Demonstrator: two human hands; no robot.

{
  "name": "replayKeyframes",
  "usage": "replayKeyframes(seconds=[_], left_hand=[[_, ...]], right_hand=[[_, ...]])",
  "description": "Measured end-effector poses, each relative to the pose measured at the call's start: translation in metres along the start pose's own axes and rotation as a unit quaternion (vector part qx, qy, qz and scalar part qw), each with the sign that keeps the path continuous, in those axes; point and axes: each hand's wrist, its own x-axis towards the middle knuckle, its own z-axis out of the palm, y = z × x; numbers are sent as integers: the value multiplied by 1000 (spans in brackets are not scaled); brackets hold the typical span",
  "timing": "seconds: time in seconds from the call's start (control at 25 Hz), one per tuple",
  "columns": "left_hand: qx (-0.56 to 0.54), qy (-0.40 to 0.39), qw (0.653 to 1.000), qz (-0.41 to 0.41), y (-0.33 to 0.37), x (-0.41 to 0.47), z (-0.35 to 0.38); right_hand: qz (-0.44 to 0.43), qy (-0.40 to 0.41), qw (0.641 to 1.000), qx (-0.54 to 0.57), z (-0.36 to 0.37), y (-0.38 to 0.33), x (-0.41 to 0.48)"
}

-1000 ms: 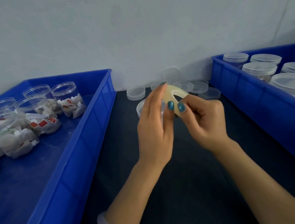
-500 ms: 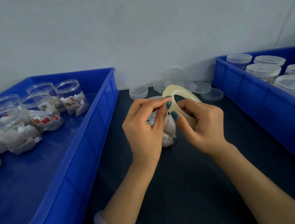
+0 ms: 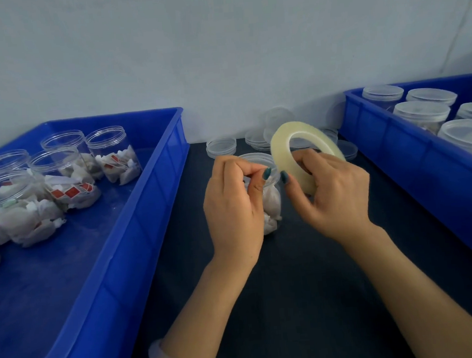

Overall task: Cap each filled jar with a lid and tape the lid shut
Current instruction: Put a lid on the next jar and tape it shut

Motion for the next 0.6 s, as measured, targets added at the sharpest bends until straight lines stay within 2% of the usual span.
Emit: replayKeyframes(seconds=[0.12,0.28,0.44,0.6], left_hand=[[-8,-25,1000,-1,3,-2,2],[-117,-52,991,-33,-4,1,-4],[-70,-17,997,-21,-7,3,-9],[2,0,1000,27,-3,4,-13]], right_hand=[[14,2,999,-52,-1,4,1],[-24,5,998,-54,0,2,-1],[-42,20,997,-65,-1,4,-2],[-80,39,991,-101,-1,14,-4]])
